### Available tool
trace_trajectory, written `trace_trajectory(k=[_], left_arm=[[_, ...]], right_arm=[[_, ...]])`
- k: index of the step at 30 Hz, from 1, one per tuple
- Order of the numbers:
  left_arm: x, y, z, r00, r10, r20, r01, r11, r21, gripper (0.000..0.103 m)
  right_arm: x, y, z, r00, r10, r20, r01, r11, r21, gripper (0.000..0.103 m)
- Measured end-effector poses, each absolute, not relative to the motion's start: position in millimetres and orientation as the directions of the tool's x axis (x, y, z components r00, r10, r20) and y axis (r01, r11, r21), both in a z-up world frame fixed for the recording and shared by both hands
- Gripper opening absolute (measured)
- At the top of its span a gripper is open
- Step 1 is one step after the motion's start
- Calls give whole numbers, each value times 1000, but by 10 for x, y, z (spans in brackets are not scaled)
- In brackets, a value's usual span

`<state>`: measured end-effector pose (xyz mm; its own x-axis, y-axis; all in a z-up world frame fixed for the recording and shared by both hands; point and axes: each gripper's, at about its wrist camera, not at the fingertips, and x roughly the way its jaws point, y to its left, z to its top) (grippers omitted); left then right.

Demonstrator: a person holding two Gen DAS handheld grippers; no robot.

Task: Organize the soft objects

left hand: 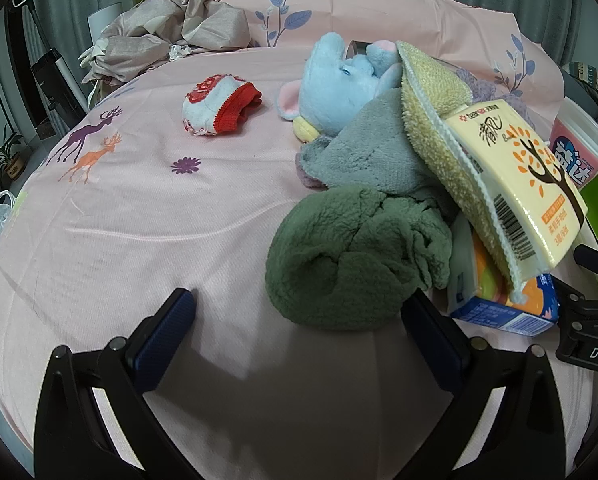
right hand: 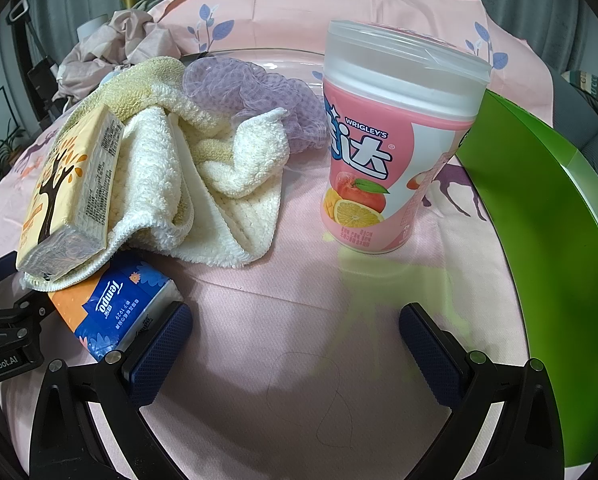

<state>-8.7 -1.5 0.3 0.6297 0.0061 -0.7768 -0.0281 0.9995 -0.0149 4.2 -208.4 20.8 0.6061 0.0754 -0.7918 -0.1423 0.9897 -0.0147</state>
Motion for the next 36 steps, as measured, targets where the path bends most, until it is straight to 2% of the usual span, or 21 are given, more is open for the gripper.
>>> trace_trajectory(k=[18,23,26,28,32,36], left_arm=[[-95,-20,3,631,11,-775,-28,1000,-9,102],[-73,-33,40,615,11,-788,-33,999,-13,102],[-7,10,99,563,-11,-826,-34,999,-36,102],[-2,46,180,538,-1,-843,-56,998,-36,89],[-71,197,493,607,-20,-794,-60,996,-72,90],[-8,521,763,645,-85,-759,-106,974,-199,90]], right_arm=[[55,-2098,230,600,67,-797,-142,990,-24,103],[185,-2066,305,549,77,-832,-162,987,-15,103],[196,-2042,417,498,108,-860,-160,987,31,103],[155,-2002,562,520,93,-849,-170,985,4,103],[-2,-1949,1033,588,196,-785,-205,975,90,103],[-91,-1794,1418,654,251,-714,-223,965,135,103]])
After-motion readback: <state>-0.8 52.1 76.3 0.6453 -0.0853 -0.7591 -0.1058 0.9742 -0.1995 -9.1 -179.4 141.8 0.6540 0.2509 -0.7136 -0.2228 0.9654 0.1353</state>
